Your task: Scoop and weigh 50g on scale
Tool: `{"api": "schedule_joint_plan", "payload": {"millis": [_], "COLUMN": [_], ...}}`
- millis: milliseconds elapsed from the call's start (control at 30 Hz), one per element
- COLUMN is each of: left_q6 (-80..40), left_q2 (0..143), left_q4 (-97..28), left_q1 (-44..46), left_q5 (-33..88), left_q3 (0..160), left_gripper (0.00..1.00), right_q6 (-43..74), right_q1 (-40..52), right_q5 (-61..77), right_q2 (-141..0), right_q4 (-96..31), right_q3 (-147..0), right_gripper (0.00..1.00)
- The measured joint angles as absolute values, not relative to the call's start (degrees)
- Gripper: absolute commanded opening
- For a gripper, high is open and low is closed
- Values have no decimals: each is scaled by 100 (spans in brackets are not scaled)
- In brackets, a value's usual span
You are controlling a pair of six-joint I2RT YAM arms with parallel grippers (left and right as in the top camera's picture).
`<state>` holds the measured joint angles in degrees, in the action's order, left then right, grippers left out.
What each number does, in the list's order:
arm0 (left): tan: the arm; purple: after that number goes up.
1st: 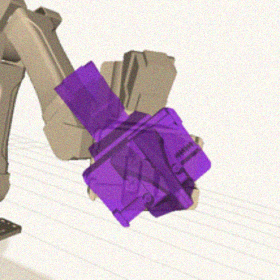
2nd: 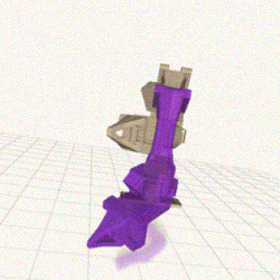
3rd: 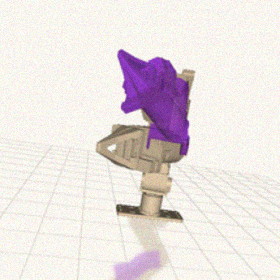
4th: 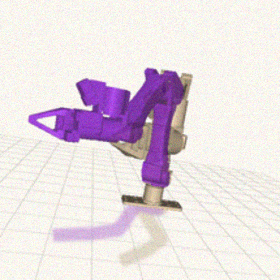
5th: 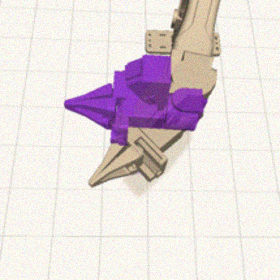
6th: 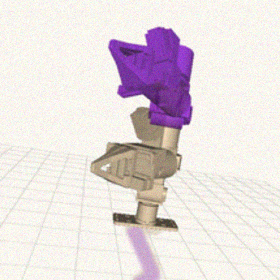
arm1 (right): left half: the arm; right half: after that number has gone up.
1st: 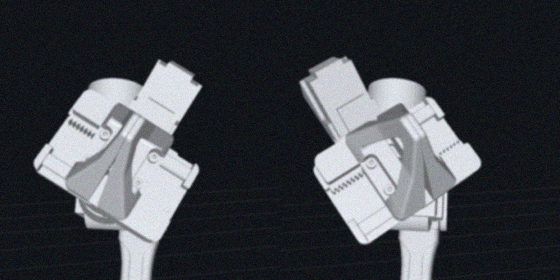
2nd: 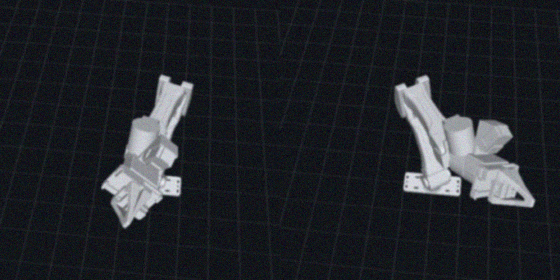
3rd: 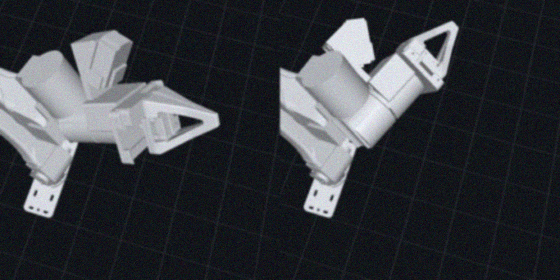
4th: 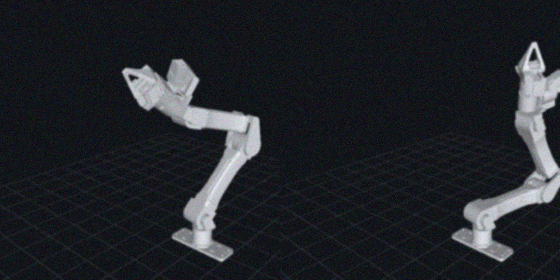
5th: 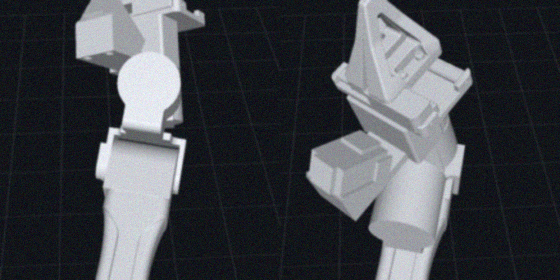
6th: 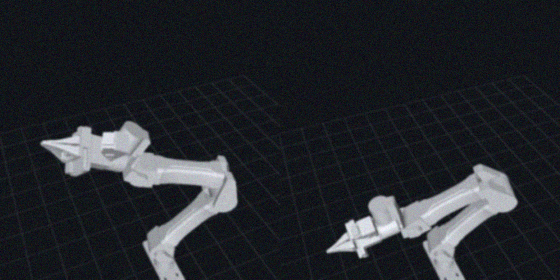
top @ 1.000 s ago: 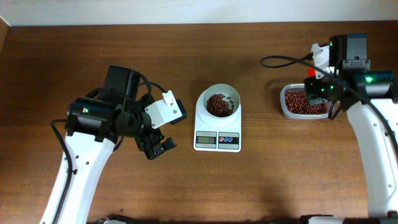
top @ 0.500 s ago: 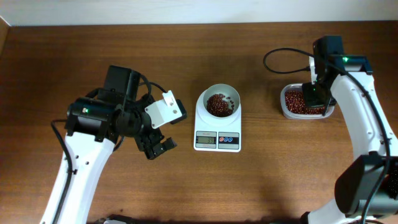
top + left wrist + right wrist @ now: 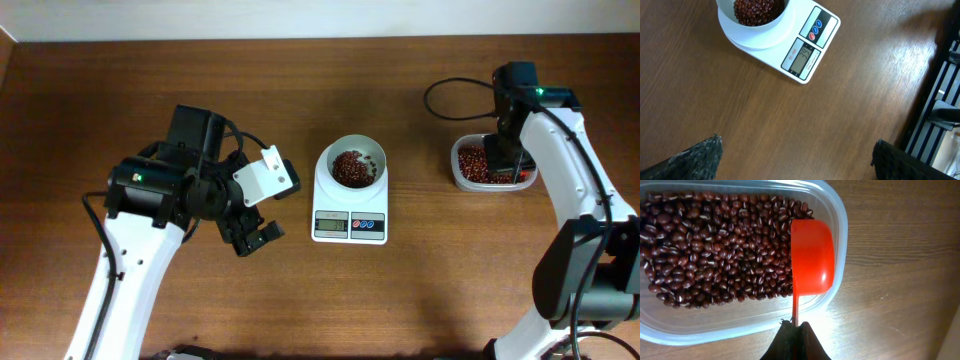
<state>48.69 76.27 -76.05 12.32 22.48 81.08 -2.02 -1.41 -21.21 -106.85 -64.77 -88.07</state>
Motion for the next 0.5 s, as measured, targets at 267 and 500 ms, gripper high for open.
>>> {"api": "schedule_joint_plan", "payload": {"millis": [267,500], "left_q6": [4869,4869], "left_q2": [7627,7627], "left_q4": [-7605,-7605], "left_q1": [1229,1232], "left_q5": [2248,2248], "left_q3": [8108,8108], "left_gripper": [99,99], "right_q6": [-213,-305], "right_q1": [-141,-141], "right_q5": [-1894,-1509], "right_q2": [-10685,-10685], "right_q4": [-6337,-6342], "right_q3": [-8807,-8807], "right_gripper": [4,4]}}
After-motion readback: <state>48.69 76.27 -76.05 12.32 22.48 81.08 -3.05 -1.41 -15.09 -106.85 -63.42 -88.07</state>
